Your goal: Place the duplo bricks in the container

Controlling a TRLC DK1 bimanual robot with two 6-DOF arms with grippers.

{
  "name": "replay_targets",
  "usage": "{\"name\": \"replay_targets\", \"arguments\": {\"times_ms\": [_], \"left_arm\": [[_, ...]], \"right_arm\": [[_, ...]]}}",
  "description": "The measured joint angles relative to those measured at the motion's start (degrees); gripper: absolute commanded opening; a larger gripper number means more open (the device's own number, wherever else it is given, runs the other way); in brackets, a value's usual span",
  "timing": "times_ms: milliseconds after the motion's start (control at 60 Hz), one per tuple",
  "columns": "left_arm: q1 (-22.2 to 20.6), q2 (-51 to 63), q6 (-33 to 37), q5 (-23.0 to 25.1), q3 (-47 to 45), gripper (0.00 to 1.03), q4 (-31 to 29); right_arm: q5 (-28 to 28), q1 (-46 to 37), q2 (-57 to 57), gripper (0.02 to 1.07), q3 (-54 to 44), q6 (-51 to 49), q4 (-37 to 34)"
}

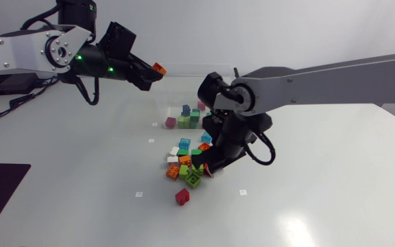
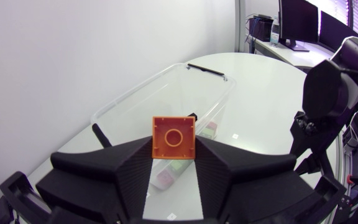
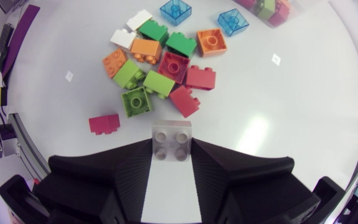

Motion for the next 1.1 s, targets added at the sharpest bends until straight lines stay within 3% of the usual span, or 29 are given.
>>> {"name": "replay_targets", "arguments": {"times_ms": [467, 500, 550, 567, 583, 617, 700, 950, 1100], "left_arm": [[-1.0, 16.5, -2.5, -4.9, 16.3, 0.32, 0.3], [-1.2, 17.3, -2.6, -5.5, 17.4, 0.39, 0.2], [-1.3, 18.6, -2.6, -5.9, 18.9, 0.6, -0.3], [-1.3, 18.9, -2.6, -6.0, 19.5, 0.61, -0.4], [-1.3, 19.2, -2.6, -6.1, 19.8, 0.73, -0.5], [-1.4, 19.8, -2.6, -6.2, 20.6, 0.86, -1.4], [-1.6, 20.6, -2.6, -6.8, 22.0, 0.98, -2.4], [-1.4, 19.5, -2.6, -7.2, 22.3, 0.99, -4.8], [-0.9, 13.3, -2.5, -7.2, 19.0, 0.99, -5.9]], "right_arm": [[-2.7, -5.4, -7.1, 0.34, 1.5, -2.0, -1.1], [-2.8, -5.6, -7.3, 0.34, 2.0, -2.2, -1.2], [-2.8, -6.1, -7.6, 0.34, 2.7, -2.2, -1.3], [-2.8, -6.1, -7.7, 0.34, 3.0, -2.2, -1.3], [-2.8, -6.2, -7.8, 0.34, 3.3, -2.2, -1.3], [-2.8, -6.5, -7.9, 0.34, 3.8, -2.2, -1.3], [-2.8, -7.0, -7.9, 0.34, 5.4, -2.6, -1.2], [-2.8, -8.4, -7.6, 0.34, 11.7, -2.6, -1.2], [-2.8, -9.1, -5.8, 0.34, 15.6, -2.6, 0.3]]}}
